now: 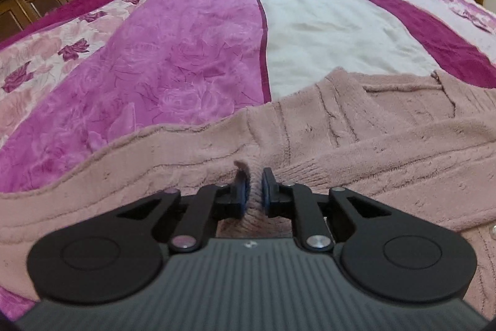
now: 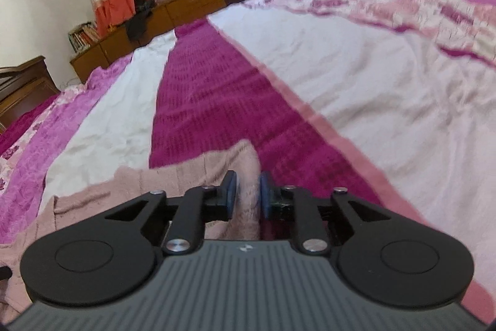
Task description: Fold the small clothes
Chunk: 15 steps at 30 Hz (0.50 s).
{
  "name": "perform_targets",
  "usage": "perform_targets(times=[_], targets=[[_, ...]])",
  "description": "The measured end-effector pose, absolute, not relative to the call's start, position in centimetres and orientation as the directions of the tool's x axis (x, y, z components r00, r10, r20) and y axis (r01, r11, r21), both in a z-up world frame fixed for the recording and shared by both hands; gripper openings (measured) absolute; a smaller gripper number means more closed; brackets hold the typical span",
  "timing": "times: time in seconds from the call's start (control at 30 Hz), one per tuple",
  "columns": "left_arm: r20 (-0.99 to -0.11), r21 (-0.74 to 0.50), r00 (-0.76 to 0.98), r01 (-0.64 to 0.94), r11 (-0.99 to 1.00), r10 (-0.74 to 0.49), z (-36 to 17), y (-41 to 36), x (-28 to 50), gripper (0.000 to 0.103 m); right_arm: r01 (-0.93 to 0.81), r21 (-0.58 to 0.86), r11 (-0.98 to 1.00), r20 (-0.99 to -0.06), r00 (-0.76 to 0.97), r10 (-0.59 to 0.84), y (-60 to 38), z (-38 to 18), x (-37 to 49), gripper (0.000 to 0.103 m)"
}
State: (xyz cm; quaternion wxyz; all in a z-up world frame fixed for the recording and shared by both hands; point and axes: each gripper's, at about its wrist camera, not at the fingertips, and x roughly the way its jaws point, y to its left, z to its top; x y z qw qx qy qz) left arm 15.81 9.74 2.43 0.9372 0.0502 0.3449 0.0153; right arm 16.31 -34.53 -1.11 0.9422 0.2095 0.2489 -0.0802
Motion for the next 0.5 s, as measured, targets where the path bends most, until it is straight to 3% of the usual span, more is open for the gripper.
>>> perform_targets(times=[0.1,0.27,0.5], targets=[[-0.648,0.111,0.758,-0.007,0.994,0.077,3.3,10.0,15.3,0.027,0.217,0.341,0.915,-0.46,0.887,-0.039,-34.0,0.4,15.2,0.029],[-0.616,0.071,0.787,0.002,0.998,0.042,5.3,10.4,13.9,0.026,0.099,0.297,0.95,-0.49,0.869,0.063,-31.2,1.2,15.2,0.029],[-0.633,0.031,0.774,0.054,0.998,-0.022,4.8,9.0,14.1,0.026,0.116,0.247,0.962,-0.569,0.821,0.047,-29.3,-2.3,16.0,0.03]])
